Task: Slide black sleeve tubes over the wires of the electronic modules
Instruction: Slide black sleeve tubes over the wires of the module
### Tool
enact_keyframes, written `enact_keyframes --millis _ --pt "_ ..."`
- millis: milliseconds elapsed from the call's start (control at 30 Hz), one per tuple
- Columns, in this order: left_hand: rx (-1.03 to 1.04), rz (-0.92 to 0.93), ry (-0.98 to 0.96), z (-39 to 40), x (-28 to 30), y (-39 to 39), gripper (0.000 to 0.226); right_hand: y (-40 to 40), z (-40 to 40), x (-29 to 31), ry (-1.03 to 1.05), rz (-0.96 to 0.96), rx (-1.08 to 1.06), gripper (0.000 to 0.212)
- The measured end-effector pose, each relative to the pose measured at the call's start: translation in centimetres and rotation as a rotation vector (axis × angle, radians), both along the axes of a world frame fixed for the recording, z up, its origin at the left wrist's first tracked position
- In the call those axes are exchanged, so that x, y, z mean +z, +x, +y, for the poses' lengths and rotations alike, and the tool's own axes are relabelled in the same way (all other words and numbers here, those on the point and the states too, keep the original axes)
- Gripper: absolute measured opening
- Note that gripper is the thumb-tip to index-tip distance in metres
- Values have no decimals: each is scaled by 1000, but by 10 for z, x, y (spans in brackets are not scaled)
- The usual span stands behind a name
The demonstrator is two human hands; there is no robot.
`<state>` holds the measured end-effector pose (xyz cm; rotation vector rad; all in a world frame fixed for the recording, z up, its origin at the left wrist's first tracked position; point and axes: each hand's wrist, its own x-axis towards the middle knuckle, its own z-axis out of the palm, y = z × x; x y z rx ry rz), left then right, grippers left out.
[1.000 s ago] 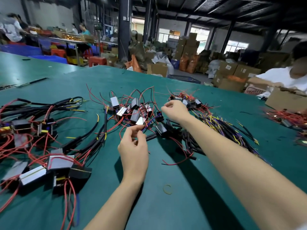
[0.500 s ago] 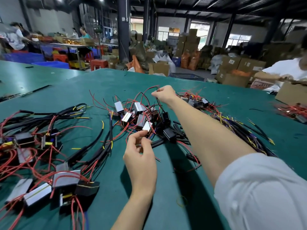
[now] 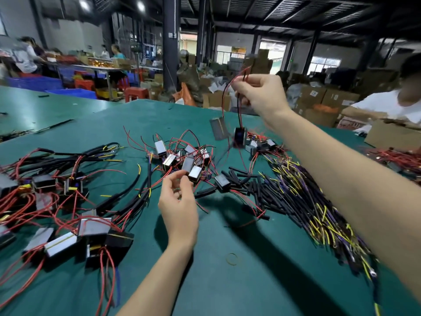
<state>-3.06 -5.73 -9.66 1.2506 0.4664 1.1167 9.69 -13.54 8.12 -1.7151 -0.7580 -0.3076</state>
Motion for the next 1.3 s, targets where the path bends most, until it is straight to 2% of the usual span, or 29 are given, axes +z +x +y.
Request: enact_keyframes --millis 100,167,233,333,367,433,600,667,733,833,900,1033,1167,1300 --pt "0 -56 14 0 11 -4 12 -28 -26 -5 -57 137 110 10" --pt "-38 -77 30 1 21 -9 12 -43 -43 -13 -91 316 238 14" --pt "-237 -38 -23 3 33 -13 19 -55 -58 -26 -136 468 372 13" --pt "-740 58 -205 -2 46 -20 29 -65 -73 -57 -185 550 425 15" --pt "-840 87 -207 -6 45 -21 30 -67 -76 -68 -170 561 426 15" --pt "-910 113 -151 -13 40 -22 28 -69 -81 -86 -129 580 432 13" --pt "-938 130 -95 -19 29 -22 40 -71 -86 -115 54 658 495 10" --pt "-919 161 10 -19 28 -23 30 -74 -84 -120 127 669 493 10" --pt "-836 180 109 -18 28 -24 13 -76 -80 -121 172 691 459 21" --pt "-669 223 225 -15 28 -21 17 -74 -76 -121 198 608 323 17" --pt "-639 227 228 -15 27 -20 17 -72 -74 -121 233 539 272 8" --pt "-596 179 217 -18 22 -16 6 -71 -73 -124 281 555 400 12" --pt "-613 156 259 -19 24 -15 7 -69 -74 -125 281 572 485 15" --pt "-701 104 103 -21 29 -18 21 -66 -76 -124 305 562 479 14"
